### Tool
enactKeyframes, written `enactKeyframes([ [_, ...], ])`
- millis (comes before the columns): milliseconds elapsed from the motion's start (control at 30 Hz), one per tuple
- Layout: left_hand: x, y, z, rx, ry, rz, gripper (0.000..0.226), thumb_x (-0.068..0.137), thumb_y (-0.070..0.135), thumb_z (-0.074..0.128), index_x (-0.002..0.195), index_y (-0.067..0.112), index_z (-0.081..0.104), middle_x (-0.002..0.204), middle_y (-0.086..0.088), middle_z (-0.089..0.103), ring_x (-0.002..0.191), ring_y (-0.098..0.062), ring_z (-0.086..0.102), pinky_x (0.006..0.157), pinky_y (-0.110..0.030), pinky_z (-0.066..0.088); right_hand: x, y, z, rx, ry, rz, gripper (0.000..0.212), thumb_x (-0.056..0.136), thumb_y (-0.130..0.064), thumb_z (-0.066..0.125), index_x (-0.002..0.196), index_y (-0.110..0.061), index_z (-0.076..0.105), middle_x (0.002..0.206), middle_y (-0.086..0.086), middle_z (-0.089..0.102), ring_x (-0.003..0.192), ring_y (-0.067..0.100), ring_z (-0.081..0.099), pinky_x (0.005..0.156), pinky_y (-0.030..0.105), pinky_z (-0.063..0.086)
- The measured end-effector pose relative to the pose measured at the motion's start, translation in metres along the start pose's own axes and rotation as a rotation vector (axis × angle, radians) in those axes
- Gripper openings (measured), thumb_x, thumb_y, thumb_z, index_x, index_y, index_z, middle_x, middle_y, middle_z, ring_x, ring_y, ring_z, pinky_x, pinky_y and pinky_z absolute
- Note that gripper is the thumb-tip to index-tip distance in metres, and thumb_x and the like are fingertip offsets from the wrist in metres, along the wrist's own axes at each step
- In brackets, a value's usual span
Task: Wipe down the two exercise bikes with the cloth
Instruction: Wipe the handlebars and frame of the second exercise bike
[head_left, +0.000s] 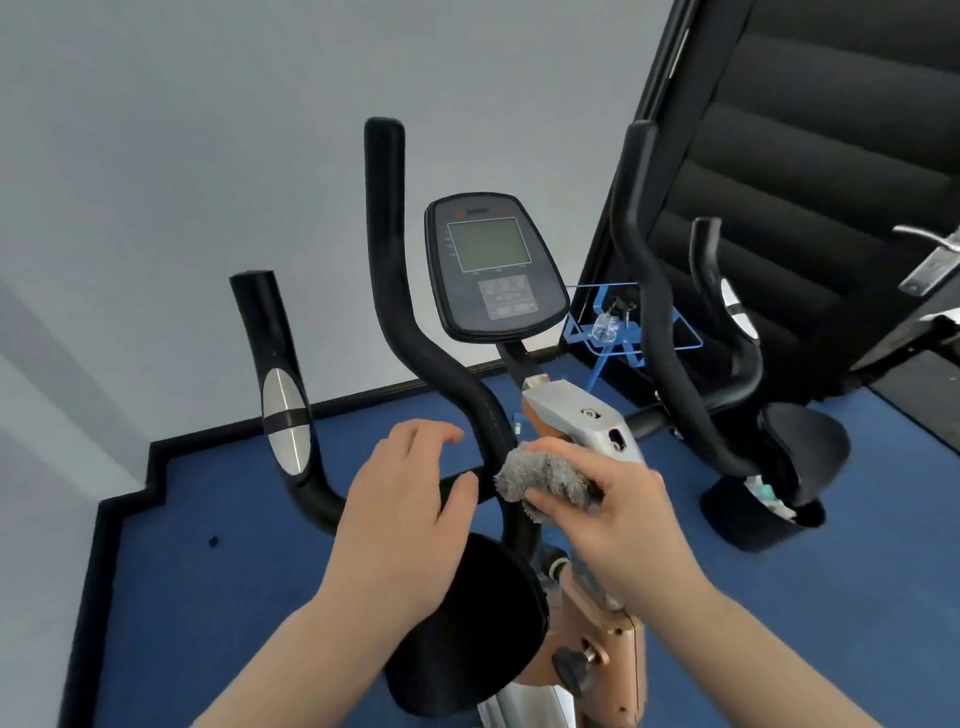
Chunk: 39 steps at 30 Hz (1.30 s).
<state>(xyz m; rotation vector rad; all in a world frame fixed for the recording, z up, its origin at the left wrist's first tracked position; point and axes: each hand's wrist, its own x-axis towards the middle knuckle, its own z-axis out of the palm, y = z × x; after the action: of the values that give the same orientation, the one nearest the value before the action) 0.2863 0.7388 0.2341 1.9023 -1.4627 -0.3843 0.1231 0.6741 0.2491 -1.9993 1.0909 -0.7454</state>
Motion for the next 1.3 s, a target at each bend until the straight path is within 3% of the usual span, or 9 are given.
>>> enactKeyframes([
  [100, 0.001, 0.001, 0.002, 0.025, -0.075, 0.002, 0.038, 0.093, 0.034, 0.043, 0.131, 0.028, 0.041, 0.132, 0.016, 0.043, 0.112, -0.006, 0.045, 0.094, -0.019, 0.030, -0.028, 0.005, 0.001, 0.040, 0.025, 0.061, 0.044, 0.079, -0.007, 0.074, 0.085, -0.050, 0.065, 0.083, -0.031, 0.070, 0.082, -0.012, 0.064, 0.071, 0.000, 0.041],
  [233, 0.004, 0.002, 0.003, 0.044, -0.122, -0.011, 0.041, 0.094, 0.036, 0.042, 0.133, 0.028, 0.039, 0.136, 0.016, 0.043, 0.122, -0.005, 0.042, 0.096, -0.020, 0.030, -0.032, 0.006, -0.014, 0.073, -0.121, 0.149, 0.029, 0.079, -0.011, 0.074, 0.087, -0.038, 0.073, 0.066, -0.017, 0.071, 0.059, -0.001, 0.064, 0.062, 0.013, 0.048],
  [467, 0.003, 0.004, 0.002, 0.076, -0.147, -0.016, 0.037, 0.094, 0.035, 0.043, 0.130, 0.027, 0.043, 0.129, 0.013, 0.051, 0.117, -0.010, 0.049, 0.098, -0.029, 0.038, 0.024, 0.023, 0.003, -0.357, 0.260, -0.078, 0.032, 0.079, -0.022, 0.075, 0.109, -0.019, 0.068, 0.101, -0.006, 0.065, 0.096, 0.007, 0.054, 0.083, 0.012, 0.038],
  [567, 0.002, 0.002, 0.002, 0.066, -0.125, -0.017, 0.037, 0.093, 0.034, 0.044, 0.129, 0.027, 0.045, 0.128, 0.013, 0.053, 0.117, -0.009, 0.049, 0.098, -0.029, 0.038, 0.013, 0.027, 0.027, -0.423, 0.289, -0.083, 0.026, 0.086, -0.025, 0.067, 0.110, -0.015, 0.065, 0.094, -0.001, 0.055, 0.085, 0.007, 0.047, 0.073, 0.006, 0.033],
  [733, 0.002, 0.002, 0.003, 0.047, -0.116, -0.028, 0.037, 0.093, 0.034, 0.044, 0.130, 0.027, 0.045, 0.127, 0.014, 0.053, 0.117, -0.008, 0.048, 0.098, -0.029, 0.039, 0.026, 0.031, 0.008, -0.530, 0.290, -0.082, 0.021, 0.082, -0.027, 0.071, 0.096, -0.013, 0.066, 0.084, -0.002, 0.051, 0.069, 0.016, 0.053, 0.058, 0.024, 0.044],
  [833, 0.000, 0.002, 0.003, 0.054, -0.086, -0.037, 0.038, 0.093, 0.034, 0.044, 0.130, 0.027, 0.045, 0.127, 0.013, 0.054, 0.116, -0.009, 0.050, 0.098, -0.030, 0.040, 0.023, 0.023, 0.028, -0.424, 0.333, -0.005, 0.017, 0.084, -0.029, 0.066, 0.095, -0.016, 0.067, 0.085, -0.003, 0.055, 0.070, 0.009, 0.050, 0.059, 0.011, 0.037],
  [1100, -0.003, 0.002, 0.000, 0.056, 0.000, -0.033, 0.034, 0.093, 0.031, 0.044, 0.127, 0.027, 0.049, 0.123, 0.014, 0.057, 0.113, -0.007, 0.050, 0.099, -0.027, 0.038, 0.032, 0.018, 0.001, -0.387, 0.066, -0.010, 0.016, 0.081, -0.022, 0.069, 0.098, -0.022, 0.070, 0.092, -0.002, 0.062, 0.088, 0.016, 0.058, 0.078, 0.033, 0.048],
  [1200, -0.014, 0.001, -0.004, 0.126, 0.044, -0.009, 0.034, 0.092, 0.033, 0.044, 0.126, 0.029, 0.048, 0.123, 0.017, 0.055, 0.118, 0.000, 0.041, 0.111, -0.020, 0.017, 0.041, 0.006, -0.032, -0.247, -0.144, -0.001, 0.015, 0.078, -0.021, 0.074, 0.087, -0.032, 0.072, 0.085, -0.009, 0.068, 0.083, 0.005, 0.062, 0.080, 0.031, 0.050],
  [1300, -0.028, -0.007, -0.011, 0.173, 0.062, -0.047, 0.046, 0.084, 0.051, 0.035, 0.125, 0.035, 0.046, 0.129, 0.023, 0.047, 0.128, 0.009, 0.028, 0.116, -0.021, -0.005, 0.046, -0.020, -0.048, -0.181, -0.177, -0.298, 0.032, 0.076, -0.011, 0.077, 0.104, -0.027, 0.072, 0.102, -0.015, 0.067, 0.100, 0.004, 0.061, 0.091, 0.025, 0.047],
])
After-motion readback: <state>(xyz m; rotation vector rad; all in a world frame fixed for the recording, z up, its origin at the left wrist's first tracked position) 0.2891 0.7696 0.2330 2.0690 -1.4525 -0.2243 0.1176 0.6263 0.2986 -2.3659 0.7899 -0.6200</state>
